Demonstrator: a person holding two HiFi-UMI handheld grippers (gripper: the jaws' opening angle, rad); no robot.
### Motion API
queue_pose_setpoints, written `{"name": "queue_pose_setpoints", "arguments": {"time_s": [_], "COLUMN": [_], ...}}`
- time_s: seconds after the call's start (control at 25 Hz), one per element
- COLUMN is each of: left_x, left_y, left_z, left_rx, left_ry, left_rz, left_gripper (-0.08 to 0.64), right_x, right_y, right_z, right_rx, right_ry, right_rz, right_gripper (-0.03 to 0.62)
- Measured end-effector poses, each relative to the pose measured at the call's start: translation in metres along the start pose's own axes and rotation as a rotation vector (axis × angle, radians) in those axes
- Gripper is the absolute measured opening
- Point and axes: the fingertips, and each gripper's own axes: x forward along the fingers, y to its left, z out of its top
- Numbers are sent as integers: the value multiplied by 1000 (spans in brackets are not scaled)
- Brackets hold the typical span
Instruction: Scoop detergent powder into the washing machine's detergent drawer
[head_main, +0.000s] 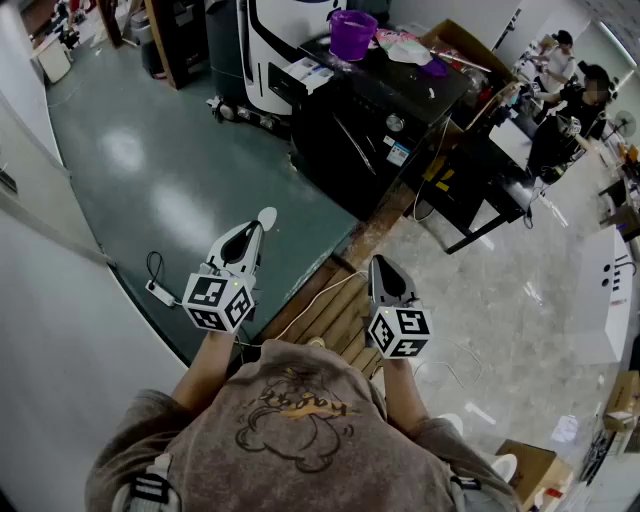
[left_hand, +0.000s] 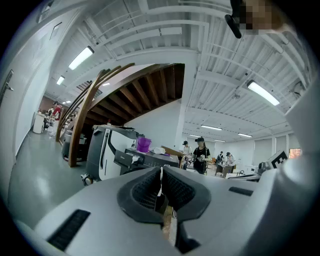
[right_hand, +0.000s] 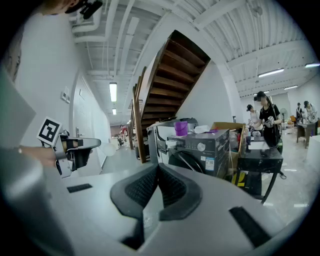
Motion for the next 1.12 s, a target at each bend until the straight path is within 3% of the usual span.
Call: {"name": "queue_pose_setpoints", "arguments": {"time_s": [0.36, 1.12], "left_x": [21, 74], "left_y": [-17, -25], "left_z": [1, 19], "left_rx": [13, 29], "left_ry": [-27, -67], "left_rz": [17, 42], "left_gripper": [23, 23], "right_x": [4, 30], "right_y": [-20, -72], "right_z": [0, 5], "right_rx": [12, 16], "right_ry": [-9, 8], "right_rz": [43, 42], "right_gripper": [1, 2]}}
